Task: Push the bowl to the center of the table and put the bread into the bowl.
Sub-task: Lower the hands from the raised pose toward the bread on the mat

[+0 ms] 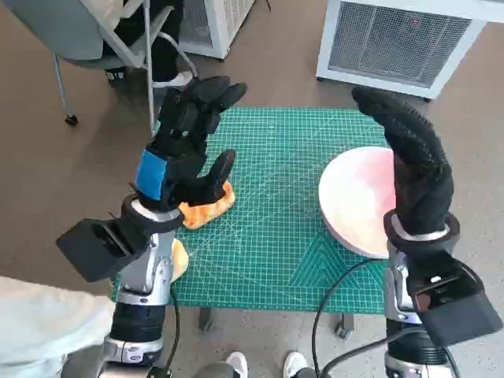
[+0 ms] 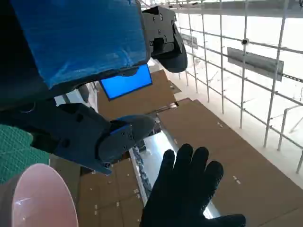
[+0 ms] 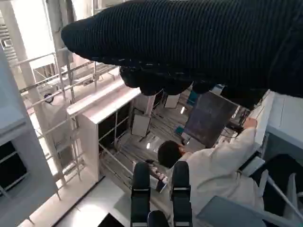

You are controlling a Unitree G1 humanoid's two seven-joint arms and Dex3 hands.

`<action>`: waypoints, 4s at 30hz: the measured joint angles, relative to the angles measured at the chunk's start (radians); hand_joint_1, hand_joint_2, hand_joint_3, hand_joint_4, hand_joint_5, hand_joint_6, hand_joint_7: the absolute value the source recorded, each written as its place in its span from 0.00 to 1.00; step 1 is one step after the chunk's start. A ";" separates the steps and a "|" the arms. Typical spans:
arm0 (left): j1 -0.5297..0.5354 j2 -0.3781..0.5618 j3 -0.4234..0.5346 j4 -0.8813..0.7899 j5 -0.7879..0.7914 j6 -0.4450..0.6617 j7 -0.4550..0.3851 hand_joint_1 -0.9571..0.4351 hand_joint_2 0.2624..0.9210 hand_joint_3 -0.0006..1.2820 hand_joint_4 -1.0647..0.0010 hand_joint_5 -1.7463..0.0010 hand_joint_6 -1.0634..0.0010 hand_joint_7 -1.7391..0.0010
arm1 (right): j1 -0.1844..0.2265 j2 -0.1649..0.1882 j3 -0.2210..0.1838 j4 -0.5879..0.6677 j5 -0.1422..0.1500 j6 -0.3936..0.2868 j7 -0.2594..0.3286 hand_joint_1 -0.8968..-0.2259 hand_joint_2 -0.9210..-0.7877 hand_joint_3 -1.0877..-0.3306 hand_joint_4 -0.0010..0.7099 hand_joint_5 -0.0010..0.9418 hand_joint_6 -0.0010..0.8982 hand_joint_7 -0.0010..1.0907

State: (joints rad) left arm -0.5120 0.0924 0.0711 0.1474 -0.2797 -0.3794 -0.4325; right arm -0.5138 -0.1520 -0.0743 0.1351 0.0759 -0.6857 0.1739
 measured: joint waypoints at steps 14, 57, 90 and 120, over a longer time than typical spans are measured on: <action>0.000 0.001 0.000 0.020 0.002 -0.004 0.000 0.49 0.71 0.66 1.00 0.64 1.00 0.52 | 0.007 0.002 0.000 -0.005 0.000 0.001 0.000 0.60 0.00 0.51 0.54 0.01 0.00 0.67; 0.000 0.018 0.005 0.021 0.013 -0.008 0.027 0.48 0.70 0.66 1.00 0.63 1.00 0.50 | -0.050 -0.223 -0.321 0.716 -0.098 -0.192 -0.363 0.60 0.00 0.53 0.54 0.01 0.12 0.48; 0.000 0.040 0.009 -0.011 0.013 0.001 0.037 0.50 0.70 0.64 1.00 0.62 1.00 0.50 | -0.145 -0.151 -0.369 1.146 0.107 0.086 -0.189 0.67 0.00 0.48 0.49 0.01 0.20 0.32; 0.055 0.073 0.022 -0.068 0.037 0.011 0.073 0.49 0.71 0.62 1.00 0.59 1.00 0.49 | -0.296 -0.030 -0.296 1.161 0.075 0.162 -0.158 0.70 0.00 0.44 0.52 0.02 0.11 0.47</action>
State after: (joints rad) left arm -0.4571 0.1649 0.0929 0.0790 -0.2422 -0.3688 -0.3596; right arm -0.8099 -0.1818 -0.3703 1.2958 0.1511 -0.5236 0.0160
